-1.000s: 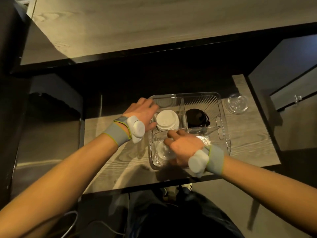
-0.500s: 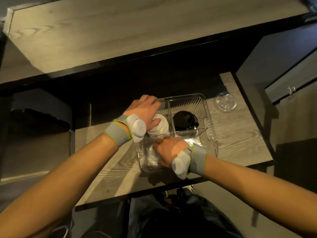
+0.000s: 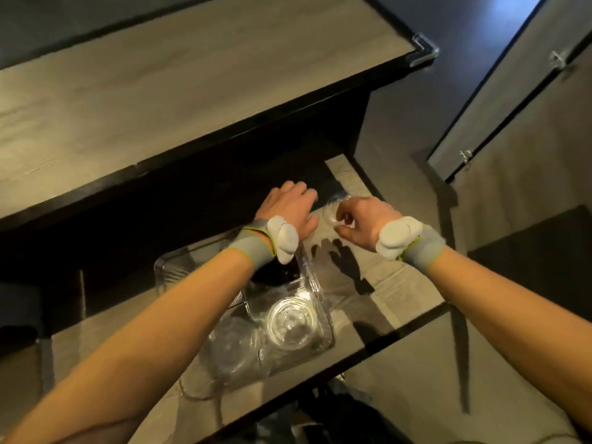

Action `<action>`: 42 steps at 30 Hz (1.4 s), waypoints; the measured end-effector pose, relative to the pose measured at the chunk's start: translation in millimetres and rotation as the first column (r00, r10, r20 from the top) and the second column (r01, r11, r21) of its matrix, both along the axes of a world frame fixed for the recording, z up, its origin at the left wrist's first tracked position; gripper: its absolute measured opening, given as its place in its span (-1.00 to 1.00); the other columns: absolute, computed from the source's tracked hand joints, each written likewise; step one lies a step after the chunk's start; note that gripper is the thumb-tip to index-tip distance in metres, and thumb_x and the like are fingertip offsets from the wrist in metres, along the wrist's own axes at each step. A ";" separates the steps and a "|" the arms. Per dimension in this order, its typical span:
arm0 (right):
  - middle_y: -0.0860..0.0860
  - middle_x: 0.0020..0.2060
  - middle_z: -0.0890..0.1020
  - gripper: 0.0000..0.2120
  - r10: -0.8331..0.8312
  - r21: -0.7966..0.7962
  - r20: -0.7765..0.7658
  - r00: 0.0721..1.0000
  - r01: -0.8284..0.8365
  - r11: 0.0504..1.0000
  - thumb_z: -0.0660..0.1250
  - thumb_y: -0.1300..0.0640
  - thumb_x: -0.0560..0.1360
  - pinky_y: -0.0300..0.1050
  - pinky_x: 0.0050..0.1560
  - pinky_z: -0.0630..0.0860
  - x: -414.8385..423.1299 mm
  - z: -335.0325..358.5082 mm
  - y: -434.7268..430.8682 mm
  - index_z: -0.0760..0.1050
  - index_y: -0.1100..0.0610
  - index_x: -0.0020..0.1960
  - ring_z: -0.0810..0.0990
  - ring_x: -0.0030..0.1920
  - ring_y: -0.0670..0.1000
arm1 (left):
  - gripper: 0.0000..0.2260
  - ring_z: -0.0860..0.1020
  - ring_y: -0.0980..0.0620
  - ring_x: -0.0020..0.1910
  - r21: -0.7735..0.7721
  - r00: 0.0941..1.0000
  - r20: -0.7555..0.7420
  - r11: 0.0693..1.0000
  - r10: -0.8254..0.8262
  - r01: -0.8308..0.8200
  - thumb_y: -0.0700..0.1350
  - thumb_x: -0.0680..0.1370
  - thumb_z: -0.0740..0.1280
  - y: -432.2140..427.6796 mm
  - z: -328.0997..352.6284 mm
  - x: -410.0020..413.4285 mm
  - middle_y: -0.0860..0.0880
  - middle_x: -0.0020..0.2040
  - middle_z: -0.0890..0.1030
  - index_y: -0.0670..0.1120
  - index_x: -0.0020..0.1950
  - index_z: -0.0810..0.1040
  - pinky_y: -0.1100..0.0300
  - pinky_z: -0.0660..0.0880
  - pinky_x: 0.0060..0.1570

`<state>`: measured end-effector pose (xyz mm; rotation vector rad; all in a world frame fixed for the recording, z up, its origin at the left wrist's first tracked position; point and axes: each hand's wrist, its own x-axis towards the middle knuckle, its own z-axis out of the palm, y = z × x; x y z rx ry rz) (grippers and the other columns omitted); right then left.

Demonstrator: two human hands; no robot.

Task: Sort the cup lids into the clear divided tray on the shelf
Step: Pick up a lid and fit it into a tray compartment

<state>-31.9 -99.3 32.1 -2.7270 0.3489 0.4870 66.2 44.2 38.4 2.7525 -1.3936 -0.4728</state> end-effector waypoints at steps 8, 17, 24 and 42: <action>0.13 0.28 0.40 -0.39 -0.053 -0.111 -0.169 0.984 0.035 0.993 0.37 -0.15 0.44 0.08 0.18 0.48 20.0 -65.1 -41.6 0.35 0.14 0.36 0.39 0.29 0.22 | -0.52 0.37 -0.18 0.36 0.224 0.993 -0.110 0.975 0.037 -0.011 0.00 0.46 0.38 -82.6 -49.9 16.4 -0.12 0.30 0.42 -0.09 0.33 0.36 -0.05 0.40 0.24; 0.11 0.37 0.36 -0.17 -0.012 -0.080 -0.122 0.993 0.002 0.997 0.47 -0.25 0.26 0.07 0.19 0.47 38.9 -96.3 -51.7 0.30 0.11 0.39 0.37 0.34 0.21 | -0.44 0.21 -0.22 0.47 0.353 0.977 -0.210 0.934 0.031 0.046 -0.12 0.47 0.36 -103.4 -79.1 23.8 -0.16 0.44 0.29 -0.16 0.42 0.26 -0.10 0.28 0.40; 0.16 0.29 0.41 -0.18 0.021 -0.096 -0.083 0.996 -0.029 0.995 0.38 -0.32 0.32 0.08 0.17 0.47 39.4 -88.9 -55.7 0.31 0.14 0.39 0.40 0.27 0.23 | -0.43 0.26 -0.20 0.42 0.314 0.982 -0.187 0.948 0.000 0.060 -0.01 0.43 0.44 -105.1 -82.0 26.6 -0.13 0.38 0.35 -0.12 0.36 0.31 -0.09 0.36 0.29; 0.13 0.44 0.27 -0.10 0.175 -0.110 0.062 0.983 -0.167 0.980 0.33 -0.40 0.33 0.09 0.30 0.44 -30.0 38.7 39.3 0.18 0.05 0.49 0.25 0.42 0.17 | -0.26 0.28 -0.02 0.36 0.017 0.989 -0.088 0.993 -0.116 0.118 0.24 0.39 0.40 40.3 34.0 -22.5 0.00 0.38 0.33 -0.01 0.46 0.22 0.00 0.37 0.33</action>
